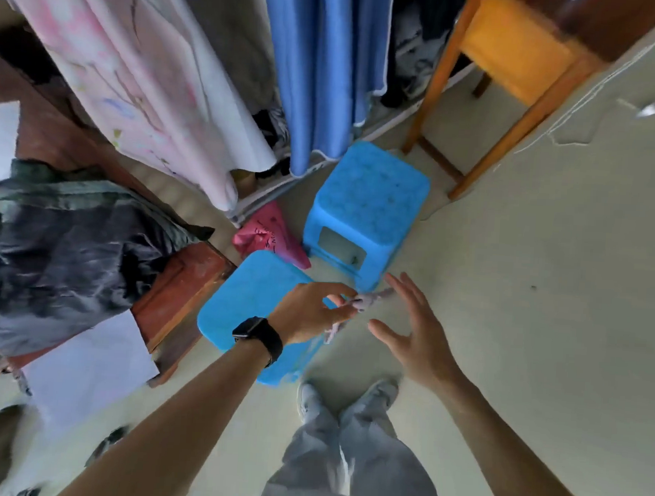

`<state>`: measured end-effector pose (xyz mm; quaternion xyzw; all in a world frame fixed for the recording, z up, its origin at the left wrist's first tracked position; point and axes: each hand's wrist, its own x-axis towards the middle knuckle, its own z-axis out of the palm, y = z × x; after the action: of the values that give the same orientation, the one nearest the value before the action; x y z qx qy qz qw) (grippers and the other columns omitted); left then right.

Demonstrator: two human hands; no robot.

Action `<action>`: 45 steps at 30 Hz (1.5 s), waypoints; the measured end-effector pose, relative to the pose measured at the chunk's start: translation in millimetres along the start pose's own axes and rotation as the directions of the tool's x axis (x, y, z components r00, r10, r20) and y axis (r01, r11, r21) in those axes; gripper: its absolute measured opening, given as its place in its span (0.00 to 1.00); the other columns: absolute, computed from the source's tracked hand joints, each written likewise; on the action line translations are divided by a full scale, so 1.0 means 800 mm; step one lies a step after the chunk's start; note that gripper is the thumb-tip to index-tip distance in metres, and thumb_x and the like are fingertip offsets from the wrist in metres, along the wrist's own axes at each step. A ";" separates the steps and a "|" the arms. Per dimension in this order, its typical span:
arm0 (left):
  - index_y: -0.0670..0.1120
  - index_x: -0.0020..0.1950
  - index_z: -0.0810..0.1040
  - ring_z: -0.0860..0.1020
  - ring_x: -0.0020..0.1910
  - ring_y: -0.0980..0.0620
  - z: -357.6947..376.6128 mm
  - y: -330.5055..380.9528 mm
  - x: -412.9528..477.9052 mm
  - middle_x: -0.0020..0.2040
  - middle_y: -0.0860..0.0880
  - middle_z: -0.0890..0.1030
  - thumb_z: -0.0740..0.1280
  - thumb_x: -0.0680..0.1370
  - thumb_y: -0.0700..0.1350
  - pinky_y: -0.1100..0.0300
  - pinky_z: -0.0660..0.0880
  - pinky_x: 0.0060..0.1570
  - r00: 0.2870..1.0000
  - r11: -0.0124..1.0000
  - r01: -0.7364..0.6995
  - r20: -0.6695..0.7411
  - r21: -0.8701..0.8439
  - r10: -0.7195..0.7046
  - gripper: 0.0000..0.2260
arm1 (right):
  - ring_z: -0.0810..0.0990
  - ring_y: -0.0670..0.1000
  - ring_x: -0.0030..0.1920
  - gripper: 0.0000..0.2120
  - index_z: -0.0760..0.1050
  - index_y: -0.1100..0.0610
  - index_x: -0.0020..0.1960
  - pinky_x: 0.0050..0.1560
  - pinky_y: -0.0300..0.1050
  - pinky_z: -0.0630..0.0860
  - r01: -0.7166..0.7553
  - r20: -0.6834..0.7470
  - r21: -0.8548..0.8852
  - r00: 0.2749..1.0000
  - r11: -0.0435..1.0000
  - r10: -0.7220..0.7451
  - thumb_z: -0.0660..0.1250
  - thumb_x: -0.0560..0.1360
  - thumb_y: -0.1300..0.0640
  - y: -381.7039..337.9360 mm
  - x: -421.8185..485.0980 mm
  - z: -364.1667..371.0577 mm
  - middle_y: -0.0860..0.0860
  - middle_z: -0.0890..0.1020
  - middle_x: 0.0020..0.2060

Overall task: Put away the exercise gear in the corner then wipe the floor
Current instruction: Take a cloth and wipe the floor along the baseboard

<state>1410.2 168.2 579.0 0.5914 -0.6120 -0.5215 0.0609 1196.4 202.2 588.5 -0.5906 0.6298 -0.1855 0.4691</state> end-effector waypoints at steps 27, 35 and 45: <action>0.61 0.53 0.79 0.77 0.46 0.61 0.499 0.642 -0.057 0.44 0.64 0.81 0.63 0.79 0.53 0.60 0.74 0.44 0.493 0.384 -0.869 0.621 0.312 0.610 0.07 | 0.82 0.47 0.38 0.06 0.78 0.46 0.43 0.38 0.39 0.76 -0.205 -0.752 0.452 0.435 0.868 0.495 0.72 0.73 0.57 0.213 -0.543 -0.484 0.45 0.83 0.37; 0.59 0.59 0.80 0.78 0.51 0.55 0.682 0.736 -0.079 0.50 0.55 0.82 0.64 0.79 0.53 0.60 0.74 0.49 0.190 0.021 -0.978 0.839 0.209 0.510 0.11 | 0.80 0.41 0.45 0.11 0.76 0.41 0.58 0.43 0.33 0.74 -0.365 -0.730 0.448 0.378 0.816 0.570 0.69 0.76 0.46 0.329 -0.620 -0.504 0.41 0.82 0.47; 0.59 0.56 0.81 0.79 0.47 0.52 0.886 0.858 -0.005 0.47 0.52 0.82 0.65 0.77 0.62 0.57 0.75 0.45 -0.040 -0.147 -0.989 0.929 0.016 0.368 0.13 | 0.78 0.44 0.36 0.06 0.79 0.46 0.46 0.36 0.43 0.76 -0.473 -0.734 0.586 0.034 0.658 0.678 0.65 0.78 0.48 0.453 -0.657 -0.612 0.43 0.82 0.35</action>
<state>468.0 406.0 750.6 -0.2226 -0.9476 -0.1969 -0.1169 520.8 612.4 739.0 -0.0194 0.9363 -0.3342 0.1066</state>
